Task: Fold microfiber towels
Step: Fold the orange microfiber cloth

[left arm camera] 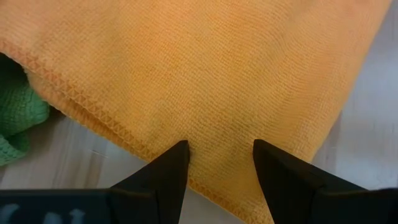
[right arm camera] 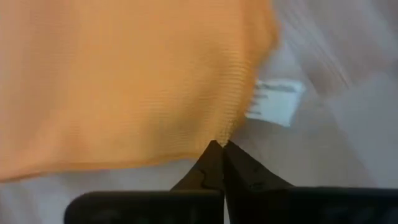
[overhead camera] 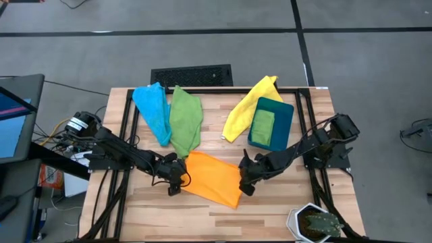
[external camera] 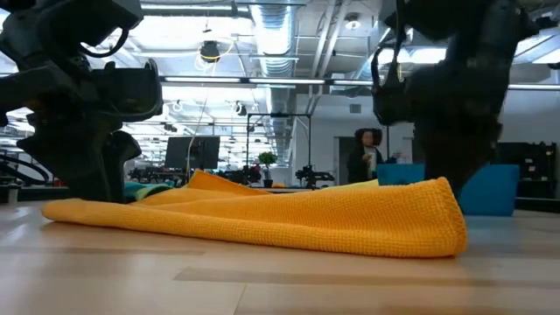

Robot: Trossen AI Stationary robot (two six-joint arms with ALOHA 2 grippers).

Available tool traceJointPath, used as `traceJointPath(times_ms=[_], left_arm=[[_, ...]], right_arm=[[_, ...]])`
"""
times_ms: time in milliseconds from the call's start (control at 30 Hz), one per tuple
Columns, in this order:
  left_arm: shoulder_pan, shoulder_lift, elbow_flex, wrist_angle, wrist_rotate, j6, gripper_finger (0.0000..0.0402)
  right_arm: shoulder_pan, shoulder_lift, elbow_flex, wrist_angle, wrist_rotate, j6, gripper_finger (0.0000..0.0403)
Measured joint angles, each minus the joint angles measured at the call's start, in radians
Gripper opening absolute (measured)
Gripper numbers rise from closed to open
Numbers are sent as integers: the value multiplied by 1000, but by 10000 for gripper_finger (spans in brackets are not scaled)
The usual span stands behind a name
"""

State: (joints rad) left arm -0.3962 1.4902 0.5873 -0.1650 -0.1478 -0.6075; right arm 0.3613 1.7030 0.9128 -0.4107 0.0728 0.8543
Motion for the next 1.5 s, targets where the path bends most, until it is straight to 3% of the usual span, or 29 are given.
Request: traceJointPath(times_ms=[133, 400, 700, 867, 1067, 1500], left_arm=[[0, 0, 0, -1, -5, 0, 178], [0, 0, 0, -1, -6, -20, 178], [0, 0, 0, -2, -2, -34, 178], [0, 0, 0, -3, -1, -34, 178], [0, 0, 1, -5, 2, -43, 178], [0, 0, 1, -9, 2, -28, 178]], right_arm=[[-34, -23, 69, -8, 2, -69, 31], [-125, 5, 141, -1, 32, -190, 17], [-154, 52, 141, -18, -60, -198, 163], [-124, -13, 141, -87, 35, -212, 207], [-61, -65, 118, -165, 112, -360, 206], [-80, -61, -78, 180, 98, -522, 194]])
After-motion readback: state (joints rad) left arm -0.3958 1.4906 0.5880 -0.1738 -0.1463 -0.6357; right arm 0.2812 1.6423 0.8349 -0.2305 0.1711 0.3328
